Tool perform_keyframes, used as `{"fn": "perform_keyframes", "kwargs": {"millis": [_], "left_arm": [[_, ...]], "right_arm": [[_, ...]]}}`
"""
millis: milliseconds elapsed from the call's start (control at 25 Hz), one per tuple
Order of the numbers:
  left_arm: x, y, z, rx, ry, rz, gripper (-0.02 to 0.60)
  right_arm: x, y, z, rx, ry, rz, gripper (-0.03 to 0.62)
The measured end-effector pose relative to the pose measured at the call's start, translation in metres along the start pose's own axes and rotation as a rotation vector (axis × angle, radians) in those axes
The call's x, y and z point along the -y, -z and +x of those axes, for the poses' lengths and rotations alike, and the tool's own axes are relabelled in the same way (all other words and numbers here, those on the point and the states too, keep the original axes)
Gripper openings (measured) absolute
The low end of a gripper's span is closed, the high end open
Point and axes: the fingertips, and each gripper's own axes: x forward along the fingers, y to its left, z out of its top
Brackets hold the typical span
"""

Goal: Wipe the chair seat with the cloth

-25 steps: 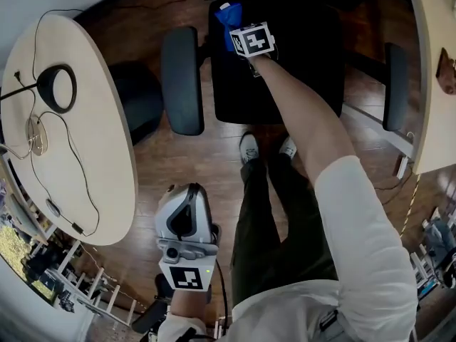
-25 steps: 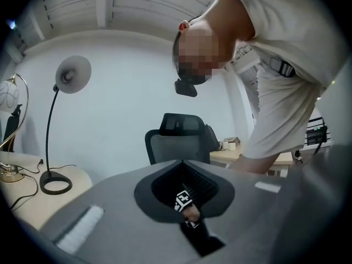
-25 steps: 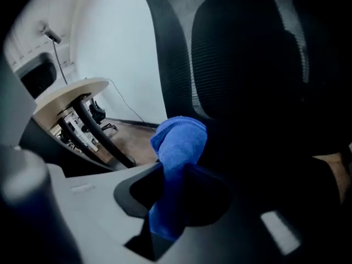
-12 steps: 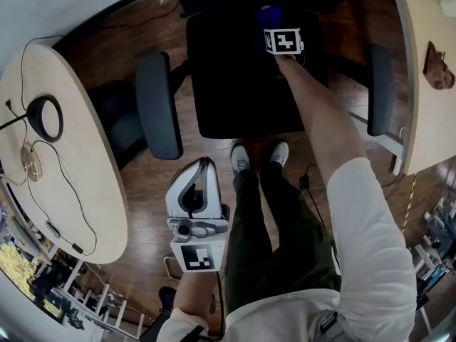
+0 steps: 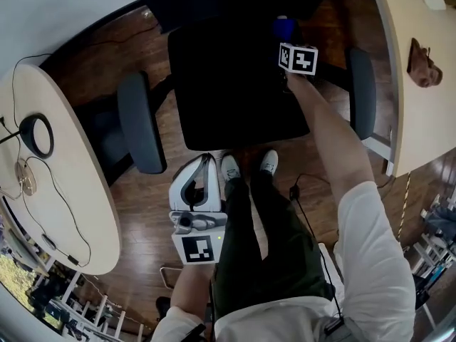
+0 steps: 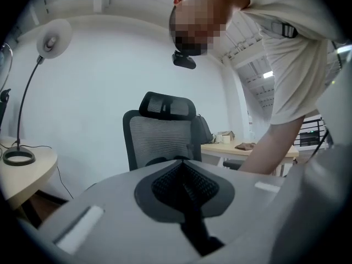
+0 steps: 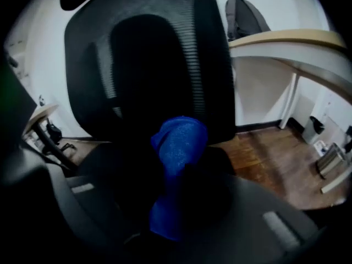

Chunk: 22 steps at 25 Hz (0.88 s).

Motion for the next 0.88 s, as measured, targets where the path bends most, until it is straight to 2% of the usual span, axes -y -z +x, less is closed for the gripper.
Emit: {"fn": "perform_keyframes", "kwargs": {"millis": [120,200,280,400,520,680,760,880], "left_arm": [[-0.005,-0.001,-0.006,0.006,-0.019,-0.001,0.048],[-0.011,0.004,-0.007,0.003,-0.038,0.005,0.048],[-0.022,0.009,-0.003,0.006,-0.057,0.018,0.048],[-0.037,0.021,-0.006,0.004,-0.097,0.028,0.048],[-0.041,0.045,-0.009,-0.008,-0.125,0.048,0.048],[-0.037,0.057,-0.004,-0.043,-0.117,0.038,0.048],[-0.031,0.071,-0.010,-0.142,-0.102,0.008,0.048],[-0.017,0.111,-0.034,-0.420,-0.075,-0.076,0.048]], "right_arm": [[-0.137,0.023,-0.017,-0.001,-0.235,-0.069,0.104],[-0.211,0.061,-0.004,-0.038,-0.330,-0.131,0.104],[-0.260,0.091,0.017,-0.086,-0.379,-0.167,0.106],[-0.288,0.116,0.038,-0.124,-0.376,-0.190,0.106],[-0.285,0.126,0.047,-0.127,-0.373,-0.209,0.106],[-0.252,0.109,0.043,-0.093,-0.351,-0.221,0.107],[-0.208,0.098,0.039,-0.083,-0.297,-0.204,0.106],[-0.110,0.084,0.025,-0.091,-0.155,-0.151,0.106]]}}
